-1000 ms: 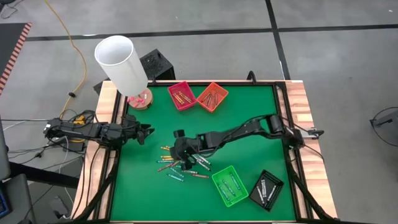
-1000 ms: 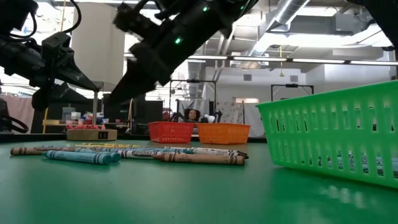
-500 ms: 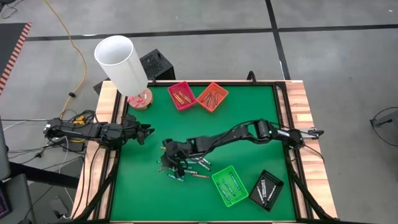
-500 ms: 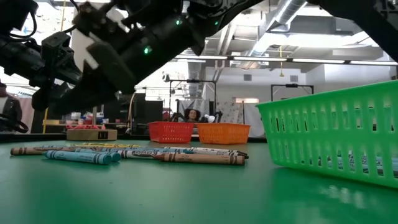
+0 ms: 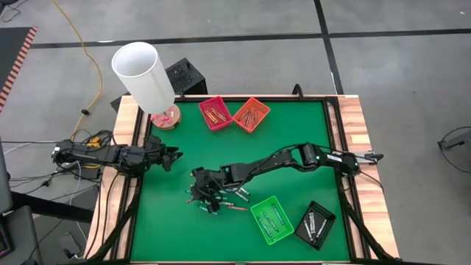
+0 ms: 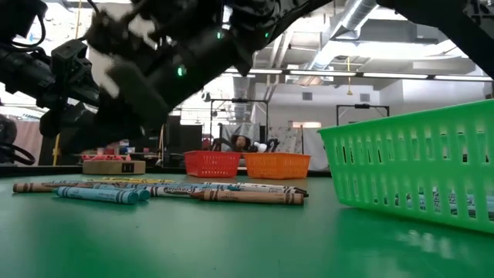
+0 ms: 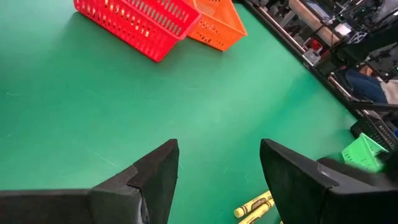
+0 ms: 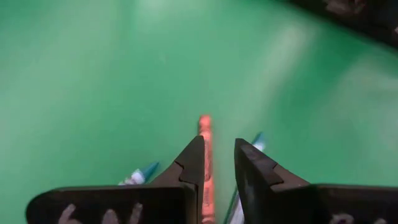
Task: Sort crayons
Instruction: Put the brown crayon into the orange bin
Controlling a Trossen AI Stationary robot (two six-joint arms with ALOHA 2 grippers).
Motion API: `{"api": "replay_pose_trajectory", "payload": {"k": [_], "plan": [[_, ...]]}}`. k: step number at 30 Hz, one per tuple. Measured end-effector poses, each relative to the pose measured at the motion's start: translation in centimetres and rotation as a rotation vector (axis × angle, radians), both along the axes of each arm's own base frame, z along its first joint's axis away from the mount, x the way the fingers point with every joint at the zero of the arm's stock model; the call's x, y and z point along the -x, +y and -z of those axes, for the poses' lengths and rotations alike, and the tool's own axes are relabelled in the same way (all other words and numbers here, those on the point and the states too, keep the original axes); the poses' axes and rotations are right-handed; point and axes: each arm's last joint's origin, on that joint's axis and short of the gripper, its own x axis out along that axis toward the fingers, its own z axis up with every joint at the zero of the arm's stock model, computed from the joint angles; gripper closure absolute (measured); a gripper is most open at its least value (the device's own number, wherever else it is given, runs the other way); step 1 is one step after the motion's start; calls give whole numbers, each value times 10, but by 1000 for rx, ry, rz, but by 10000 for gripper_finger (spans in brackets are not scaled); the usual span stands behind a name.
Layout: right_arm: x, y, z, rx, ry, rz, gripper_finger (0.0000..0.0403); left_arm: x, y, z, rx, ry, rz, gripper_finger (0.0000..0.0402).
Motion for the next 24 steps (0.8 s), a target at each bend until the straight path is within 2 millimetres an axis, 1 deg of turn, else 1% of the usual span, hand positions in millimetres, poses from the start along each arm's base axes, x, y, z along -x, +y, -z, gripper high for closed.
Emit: {"api": "replay_pose_trajectory", "payload": {"k": [4,10,14,20,24], "plan": [[-1,4,16,5,30,-7,320,0,0,0,-1,1,0,186],[-1,4,16,6,31,-4,320,0,0,0,-4,2,1,186],[-1,-1,17,14,37,14,320,0,0,0,-4,2,1,186],[3,-3,21,36,113,27,320,0,0,0,-4,2,1,186],[4,-3,22,36,126,28,320,0,0,0,-4,2,1,186]]}}
